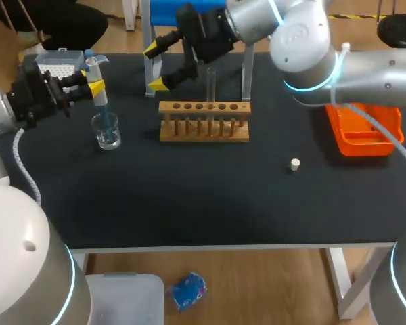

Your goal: Invert the test tube, pick up the pipette, mount the tip to pipette, aspirate from beaker and dispense into the tube, eject the tip, return the pipette, and cap with the stopper.

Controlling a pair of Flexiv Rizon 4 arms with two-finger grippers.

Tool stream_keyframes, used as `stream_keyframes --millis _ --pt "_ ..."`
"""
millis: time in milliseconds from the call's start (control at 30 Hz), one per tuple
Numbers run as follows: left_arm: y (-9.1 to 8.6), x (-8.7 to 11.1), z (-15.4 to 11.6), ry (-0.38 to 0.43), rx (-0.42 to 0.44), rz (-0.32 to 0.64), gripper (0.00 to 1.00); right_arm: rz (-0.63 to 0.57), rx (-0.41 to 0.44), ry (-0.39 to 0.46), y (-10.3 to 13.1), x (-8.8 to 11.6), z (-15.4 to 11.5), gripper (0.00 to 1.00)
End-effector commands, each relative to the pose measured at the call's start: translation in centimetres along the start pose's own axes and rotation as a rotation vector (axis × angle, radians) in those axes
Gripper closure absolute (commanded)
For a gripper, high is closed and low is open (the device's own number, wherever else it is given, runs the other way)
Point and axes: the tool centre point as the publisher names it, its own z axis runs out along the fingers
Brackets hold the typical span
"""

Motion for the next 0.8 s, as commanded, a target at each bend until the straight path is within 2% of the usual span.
stream_keyframes --millis 33,467,600,800 --pt "0.0 0.1 0.0 -0.003 0.001 0.002 1.0 0.001 0.009 0.101 0.0 -0.8 0.6 0.0" --pt "0.0 0.1 0.0 -0.003 0.001 0.002 1.0 0.001 0.009 0.101 0.0 -0.8 0.6 0.0" --pt "0.0 0.1 0.0 -0.003 0.001 0.002 1.0 0.005 -0.041 0.128 -0.2 -1.7 1.1 0.0" --pt "0.0 0.1 0.0 -0.003 0.001 0.002 1.0 -0.03 -0.082 0.153 1.0 -3.6 2.5 0.0"
